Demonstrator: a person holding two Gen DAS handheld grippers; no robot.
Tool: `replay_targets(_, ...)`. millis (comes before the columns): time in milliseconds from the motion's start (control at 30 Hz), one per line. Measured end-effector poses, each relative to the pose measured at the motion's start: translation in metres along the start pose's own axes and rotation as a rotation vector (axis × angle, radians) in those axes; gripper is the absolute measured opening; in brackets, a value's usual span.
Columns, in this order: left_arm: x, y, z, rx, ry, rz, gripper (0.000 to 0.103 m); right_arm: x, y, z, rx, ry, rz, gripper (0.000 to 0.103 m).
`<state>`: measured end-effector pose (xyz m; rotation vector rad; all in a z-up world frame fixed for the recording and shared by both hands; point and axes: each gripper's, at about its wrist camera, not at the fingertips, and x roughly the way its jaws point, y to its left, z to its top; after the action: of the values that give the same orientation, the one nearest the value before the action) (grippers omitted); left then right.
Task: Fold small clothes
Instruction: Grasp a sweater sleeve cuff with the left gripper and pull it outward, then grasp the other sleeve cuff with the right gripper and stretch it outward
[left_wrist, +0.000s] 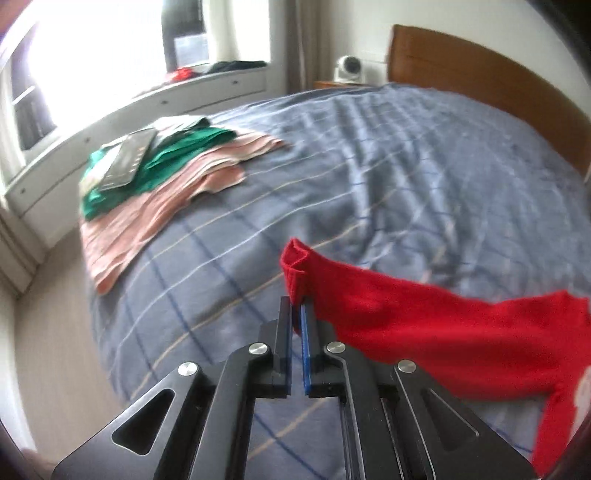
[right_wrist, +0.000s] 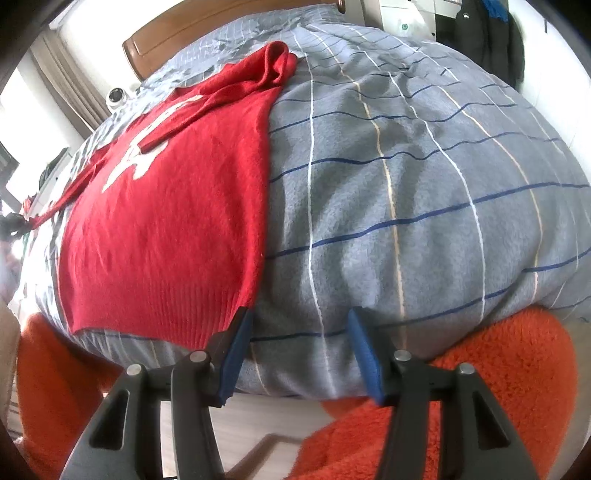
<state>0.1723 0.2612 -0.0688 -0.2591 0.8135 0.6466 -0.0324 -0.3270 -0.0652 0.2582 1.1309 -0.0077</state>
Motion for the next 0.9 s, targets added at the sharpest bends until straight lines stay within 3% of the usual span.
replay_targets(167,0.028,0.001,-0.015,0.018,0.095,0.032,0.005,-0.006,0.004,0.005,-0.024,-0.001,-0.020,0.054)
replay_targets(233,0.033,0.001,-0.021,0.031,0.121,0.040,0.014,-0.015,0.017,0.018,-0.097,-0.011,-0.049,0.054)
replay_targets(267,0.031,0.002,-0.024,0.037,0.112,0.044,0.023,-0.020,0.026,0.027,-0.139,-0.016,-0.054,0.054)
replay_targets(333,0.018,0.003,-0.027,0.049,0.101,0.048,0.066,-0.030,0.053,0.055,-0.247,-0.038,-0.034,0.061)
replay_targets(367,0.007,0.004,-0.029,0.048,0.086,0.031,0.069,-0.034,0.071,0.071,-0.312,-0.060,-0.024,0.071)
replay_targets(433,-0.015,0.005,-0.037,0.056,0.071,-0.003,0.070,-0.036,0.102,0.096,-0.413,-0.108,-0.013,0.078)
replay_targets(533,-0.050,0.001,-0.056,0.053,0.077,-0.115,0.071,-0.015,0.162,0.130,-0.601,-0.174,0.005,0.078)
replay_targets(600,-0.070,-0.004,-0.075,0.050,0.074,-0.191,0.076,0.018,0.197,0.147,-0.690,-0.155,0.047,0.078)
replay_targets(700,-0.083,-0.019,-0.107,0.109,0.057,-0.256,0.078,0.077,0.224,0.165,-0.709,-0.093,0.058,0.076)
replay_targets(733,-0.081,-0.024,-0.115,0.141,0.055,-0.251,0.078,0.095,0.226,0.169,-0.702,-0.062,0.036,0.074)
replay_targets(767,-0.079,-0.028,-0.121,0.172,0.061,-0.240,0.078,0.110,0.223,0.177,-0.670,-0.031,0.025,0.055)
replay_targets(800,-0.077,-0.032,-0.127,0.213,0.070,-0.230,0.078,0.112,0.217,0.183,-0.633,-0.031,0.035,0.044)
replay_targets(833,-0.076,-0.033,-0.128,0.232,0.070,-0.233,0.078,0.103,0.203,0.192,-0.557,-0.054,0.056,0.018)
replay_targets(867,-0.078,-0.034,-0.127,0.241,0.055,-0.245,0.078,0.091,0.191,0.199,-0.496,-0.082,0.064,0.006)
replay_targets(900,-0.082,-0.033,-0.125,0.244,0.030,-0.254,0.078,0.068,0.167,0.208,-0.417,-0.128,0.088,0.006)
